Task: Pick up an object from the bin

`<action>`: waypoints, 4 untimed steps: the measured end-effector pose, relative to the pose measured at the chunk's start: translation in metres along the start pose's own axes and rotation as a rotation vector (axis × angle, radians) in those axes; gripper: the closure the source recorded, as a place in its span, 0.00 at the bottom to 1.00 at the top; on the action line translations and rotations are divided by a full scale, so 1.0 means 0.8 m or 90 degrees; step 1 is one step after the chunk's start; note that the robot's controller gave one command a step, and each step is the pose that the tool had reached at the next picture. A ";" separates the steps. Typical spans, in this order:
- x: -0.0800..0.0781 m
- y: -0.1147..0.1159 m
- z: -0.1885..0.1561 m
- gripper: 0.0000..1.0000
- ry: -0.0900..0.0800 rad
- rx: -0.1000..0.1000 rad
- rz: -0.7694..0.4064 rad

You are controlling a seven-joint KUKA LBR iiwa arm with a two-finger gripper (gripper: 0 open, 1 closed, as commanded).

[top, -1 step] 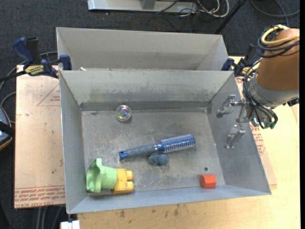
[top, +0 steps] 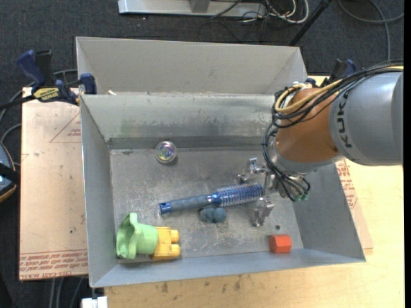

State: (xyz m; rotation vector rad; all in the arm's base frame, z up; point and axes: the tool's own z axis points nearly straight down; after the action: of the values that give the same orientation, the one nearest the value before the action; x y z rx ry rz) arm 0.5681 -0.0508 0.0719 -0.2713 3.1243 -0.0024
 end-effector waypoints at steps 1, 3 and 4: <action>-0.009 0.050 -0.036 0.00 0.000 -0.002 -0.105; -0.007 0.037 -0.002 0.00 0.000 -0.004 -0.141; -0.009 0.039 -0.004 0.00 0.002 -0.003 -0.141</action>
Offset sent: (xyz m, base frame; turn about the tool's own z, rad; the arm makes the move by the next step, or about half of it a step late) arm -0.0011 0.0389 0.0281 -0.1667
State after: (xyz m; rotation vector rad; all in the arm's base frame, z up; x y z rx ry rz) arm 0.5695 -0.0190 0.0754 -0.6160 3.0789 0.0036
